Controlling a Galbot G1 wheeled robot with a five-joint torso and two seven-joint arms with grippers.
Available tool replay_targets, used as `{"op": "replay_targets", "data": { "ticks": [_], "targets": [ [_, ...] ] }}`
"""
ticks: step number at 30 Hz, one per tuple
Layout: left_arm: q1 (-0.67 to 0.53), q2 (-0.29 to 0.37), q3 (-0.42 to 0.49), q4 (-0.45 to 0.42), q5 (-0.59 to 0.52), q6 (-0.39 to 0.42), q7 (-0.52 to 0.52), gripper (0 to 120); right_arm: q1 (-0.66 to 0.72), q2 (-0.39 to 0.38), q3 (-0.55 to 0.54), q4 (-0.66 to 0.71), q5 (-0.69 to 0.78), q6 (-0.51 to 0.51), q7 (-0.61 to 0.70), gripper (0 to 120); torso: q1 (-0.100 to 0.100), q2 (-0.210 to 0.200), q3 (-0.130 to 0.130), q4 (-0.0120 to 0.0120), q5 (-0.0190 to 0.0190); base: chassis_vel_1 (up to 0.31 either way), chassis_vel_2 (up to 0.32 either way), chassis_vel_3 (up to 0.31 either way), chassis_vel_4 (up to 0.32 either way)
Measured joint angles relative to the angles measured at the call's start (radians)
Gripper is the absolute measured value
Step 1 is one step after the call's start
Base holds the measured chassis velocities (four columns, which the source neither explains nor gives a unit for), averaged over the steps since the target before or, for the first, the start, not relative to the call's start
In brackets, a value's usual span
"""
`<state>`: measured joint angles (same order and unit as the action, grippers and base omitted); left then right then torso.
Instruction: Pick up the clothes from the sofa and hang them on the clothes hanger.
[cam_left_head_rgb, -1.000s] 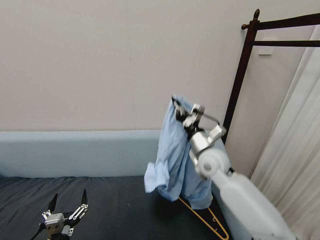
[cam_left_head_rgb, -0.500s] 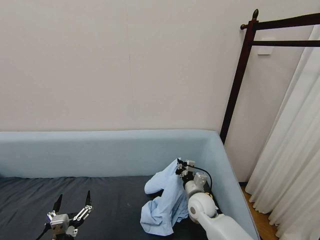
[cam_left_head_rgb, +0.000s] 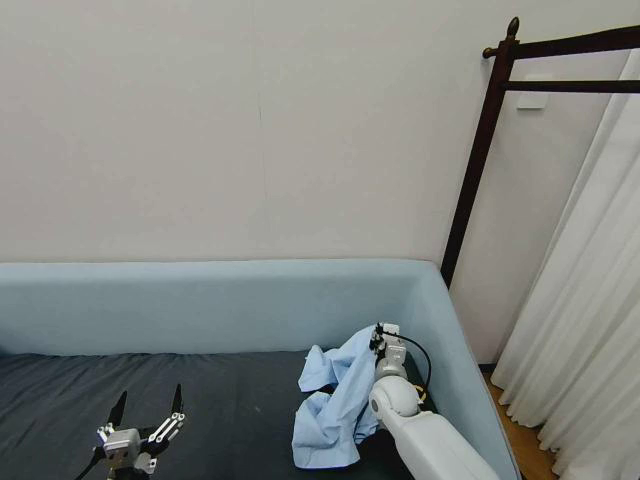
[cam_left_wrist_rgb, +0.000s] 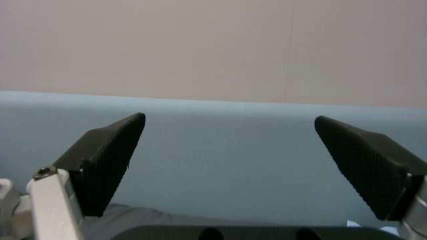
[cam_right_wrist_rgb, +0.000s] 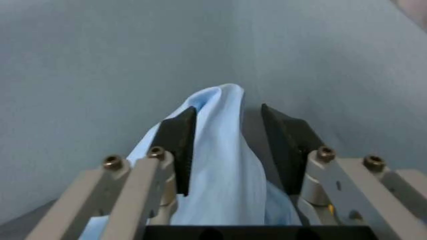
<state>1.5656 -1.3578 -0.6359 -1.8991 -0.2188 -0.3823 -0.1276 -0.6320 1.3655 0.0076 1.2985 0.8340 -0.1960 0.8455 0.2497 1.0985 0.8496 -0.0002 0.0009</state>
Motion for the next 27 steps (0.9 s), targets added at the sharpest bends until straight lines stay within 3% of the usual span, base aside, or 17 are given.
{"op": "replay_targets", "data": {
  "ticks": [4,6,11,13,14,15,17,19,21,27],
  "targets": [
    [0.003,-0.002,0.001,-0.006,0.004,-0.001,0.0,100,-0.04,-0.016,0.011,0.064,-0.028,0.017,0.007,55,0.0,0.0,0.0,0.0003,0.0003,0.0,0.0,0.0,0.0],
    [0.006,-0.005,0.001,-0.014,0.007,-0.001,0.0,100,-0.119,-0.069,-0.005,0.149,-0.129,0.093,-0.121,66,0.0,0.0,0.0,-0.0001,0.0001,0.0,0.0,0.0,0.0],
    [0.012,-0.01,0.004,-0.025,0.014,-0.002,0.001,100,-0.289,-0.156,-0.05,0.342,-0.049,0.01,-0.221,84,0.0,0.0,0.0,-0.0004,0.0002,0.0,0.0,0.0,0.0],
    [0.013,-0.011,0.004,-0.027,0.019,-0.004,0.002,100,-0.357,-0.179,-0.094,0.375,-0.103,-0.02,-0.271,92,0.0,0.0,0.0,-0.0004,0.0003,0.0,0.0,0.0,0.0],
    [0.014,-0.012,0.004,-0.029,0.021,-0.005,0.002,100,-0.385,-0.187,-0.118,0.366,-0.197,0.005,-0.332,97,0.0,0.0,0.0,-0.0002,0.0001,0.0,0.0,0.0,0.0],
    [0.014,-0.012,0.004,-0.029,0.021,-0.005,0.002,100,-0.385,-0.187,-0.118,0.366,-0.197,0.005,-0.332,97,0.0,0.0,0.0,-0.0002,0.0001,0.0,0.0,0.0,0.0],
    [0.018,-0.014,0.005,-0.033,0.025,-0.005,0.002,100,-0.419,-0.196,-0.15,0.317,-0.399,0.102,-0.482,100,0.0,0.0,0.0,-0.0001,0.0003,0.0,0.0,0.0,0.0],
    [0.023,-0.015,0.003,-0.038,0.029,-0.005,0.002,100,-0.425,-0.203,-0.171,0.295,-0.482,0.135,-0.584,100,0.0,0.0,0.0,-0.0001,0.0003,0.0,0.0,0.0,0.0],
    [0.024,-0.015,0.002,-0.039,0.029,-0.005,0.002,100,-0.423,-0.206,-0.176,0.293,-0.489,0.135,-0.601,100,0.0,0.0,0.0,-0.0001,0.0003,0.0,0.0,0.0,0.0],
    [0.037,-0.022,-0.01,-0.052,0.031,-0.006,0.001,100,-0.356,-0.266,-0.204,0.257,-0.523,0.069,-0.812,100,0.0,0.0,0.0,0.0,0.0001,0.0,0.0,0.0,0.0]
  ]
}}
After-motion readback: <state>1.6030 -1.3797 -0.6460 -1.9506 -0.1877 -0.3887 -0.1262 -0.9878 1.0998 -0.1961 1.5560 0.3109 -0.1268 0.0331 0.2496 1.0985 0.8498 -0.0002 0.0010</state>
